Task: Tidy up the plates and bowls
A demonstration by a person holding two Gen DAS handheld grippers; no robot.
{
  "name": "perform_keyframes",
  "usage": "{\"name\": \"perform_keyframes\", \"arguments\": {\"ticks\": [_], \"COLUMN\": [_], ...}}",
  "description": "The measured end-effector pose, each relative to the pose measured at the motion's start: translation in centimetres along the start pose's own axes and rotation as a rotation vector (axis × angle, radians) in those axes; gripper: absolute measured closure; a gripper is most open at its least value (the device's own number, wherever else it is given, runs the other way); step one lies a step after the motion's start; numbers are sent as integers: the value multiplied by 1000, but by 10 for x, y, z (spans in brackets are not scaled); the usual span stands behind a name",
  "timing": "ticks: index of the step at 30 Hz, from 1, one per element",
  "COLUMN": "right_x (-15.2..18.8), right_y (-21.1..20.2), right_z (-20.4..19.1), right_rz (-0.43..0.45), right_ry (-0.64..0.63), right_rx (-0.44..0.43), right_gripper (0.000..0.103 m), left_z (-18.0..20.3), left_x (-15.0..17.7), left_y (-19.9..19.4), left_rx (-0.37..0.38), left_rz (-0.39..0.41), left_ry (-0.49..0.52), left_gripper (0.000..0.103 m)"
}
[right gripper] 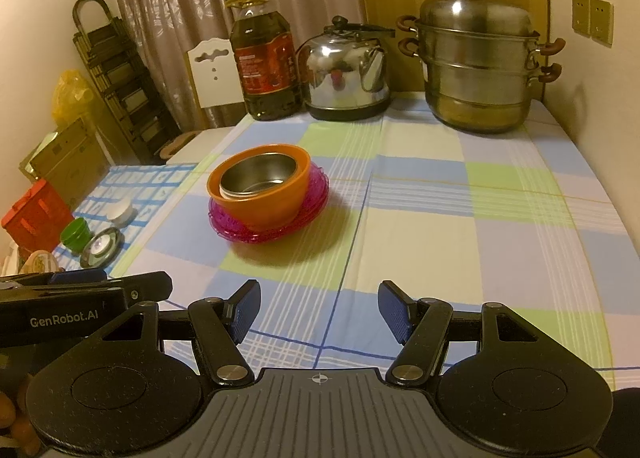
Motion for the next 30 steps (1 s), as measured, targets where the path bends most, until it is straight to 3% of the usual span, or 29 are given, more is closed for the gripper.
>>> {"name": "perform_keyframes", "arguments": {"ticks": [30], "right_x": [-1], "right_y": [0], "right_z": [2], "right_rz": [5], "right_ry": [4], "right_rx": [2], "right_gripper": [38], "left_z": [4], "left_x": [-2], "left_y": [0], "left_rx": [5], "left_rz": [2], "left_ry": [2], "left_gripper": [19]}}
Point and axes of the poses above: each gripper's, at about its wrist camera, not at the fingertips, and y roughly the way its jaws point, z to its right, x to its underside, the point moved 2 cm from there along y, roughly the way its jaws point, and after that the axes turned 15 degrees about y, right-handed, at the moved point
